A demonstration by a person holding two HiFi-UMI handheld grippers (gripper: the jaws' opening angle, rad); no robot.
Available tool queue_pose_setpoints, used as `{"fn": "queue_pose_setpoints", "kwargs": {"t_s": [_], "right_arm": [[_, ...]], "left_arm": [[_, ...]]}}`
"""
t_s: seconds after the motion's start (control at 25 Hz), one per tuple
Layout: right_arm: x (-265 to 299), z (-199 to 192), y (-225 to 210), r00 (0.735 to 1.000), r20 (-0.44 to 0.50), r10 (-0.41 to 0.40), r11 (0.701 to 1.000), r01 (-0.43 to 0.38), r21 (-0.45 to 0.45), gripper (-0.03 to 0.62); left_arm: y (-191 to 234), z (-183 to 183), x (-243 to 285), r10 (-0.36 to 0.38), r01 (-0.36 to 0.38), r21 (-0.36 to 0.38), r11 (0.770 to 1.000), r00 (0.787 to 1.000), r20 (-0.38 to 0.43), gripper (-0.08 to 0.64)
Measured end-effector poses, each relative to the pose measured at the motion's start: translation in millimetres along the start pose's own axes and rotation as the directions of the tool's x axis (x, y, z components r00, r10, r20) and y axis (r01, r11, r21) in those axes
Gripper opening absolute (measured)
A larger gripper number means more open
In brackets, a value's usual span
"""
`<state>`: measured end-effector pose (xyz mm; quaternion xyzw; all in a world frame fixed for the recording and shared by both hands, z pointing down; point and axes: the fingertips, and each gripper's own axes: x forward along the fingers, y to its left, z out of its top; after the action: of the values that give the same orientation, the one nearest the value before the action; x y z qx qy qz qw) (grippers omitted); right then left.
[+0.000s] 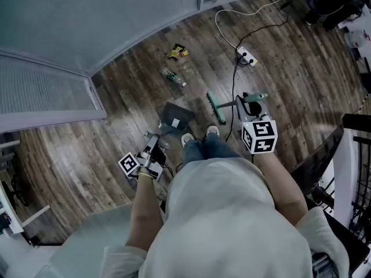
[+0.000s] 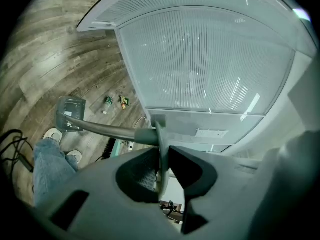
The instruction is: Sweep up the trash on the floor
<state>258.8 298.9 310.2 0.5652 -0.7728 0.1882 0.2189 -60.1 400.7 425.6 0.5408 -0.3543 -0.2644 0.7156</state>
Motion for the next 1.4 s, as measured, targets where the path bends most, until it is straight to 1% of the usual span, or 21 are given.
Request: {"fn": "queue_pose_setpoints", "kwargs": {"t_s": [0.24,0.48,0.72,0.88,1.04,1.24,1.4], "right_arm": [[3.6,1.4,7.4,1.0,-0.004,-0.024,1.0,0.024,0.012,0.094],[11.7,7.4,17.3,0.998,0.003,-0.065,0.997,0.064,0.031,0.094],[19.6,11.6,25.2,0.996,-0.002,-0.091,0.995,0.091,0.038,0.094],[44.1,22.4,23.5,0.995,-0.014,-0.094,0.995,0.095,0.043,0.094],[34.7,22.1,25.2,0.996,-0.004,-0.092,0.994,0.092,0.05,0.094],[53.6,29.5,18.0,0.997,-0.002,-0.077,0.996,0.077,0.051,0.094],[75.9,40.9,4.3,0.998,-0.01,-0.064,0.997,0.065,0.047,0.094]], "left_arm": [[-7.8,10.9,6.4,-0.02,0.021,0.014,1.0,0.999,-0.042,0.067],[-21.4,40.0,14.3,-0.052,0.055,0.046,0.997,0.996,-0.071,0.067],[-33.5,57.2,21.4,-0.061,0.072,0.069,0.995,0.986,-0.153,0.069],[-41.1,76.4,35.1,-0.069,0.084,0.074,0.994,0.98,-0.189,0.069],[-49.6,66.6,29.6,-0.085,0.105,0.084,0.991,0.973,-0.215,0.069],[-64.3,80.9,43.9,-0.145,0.162,0.085,0.983,0.973,-0.177,0.067],[-76.7,97.3,65.0,-0.158,0.172,0.088,0.981,0.975,-0.154,0.067]]}}
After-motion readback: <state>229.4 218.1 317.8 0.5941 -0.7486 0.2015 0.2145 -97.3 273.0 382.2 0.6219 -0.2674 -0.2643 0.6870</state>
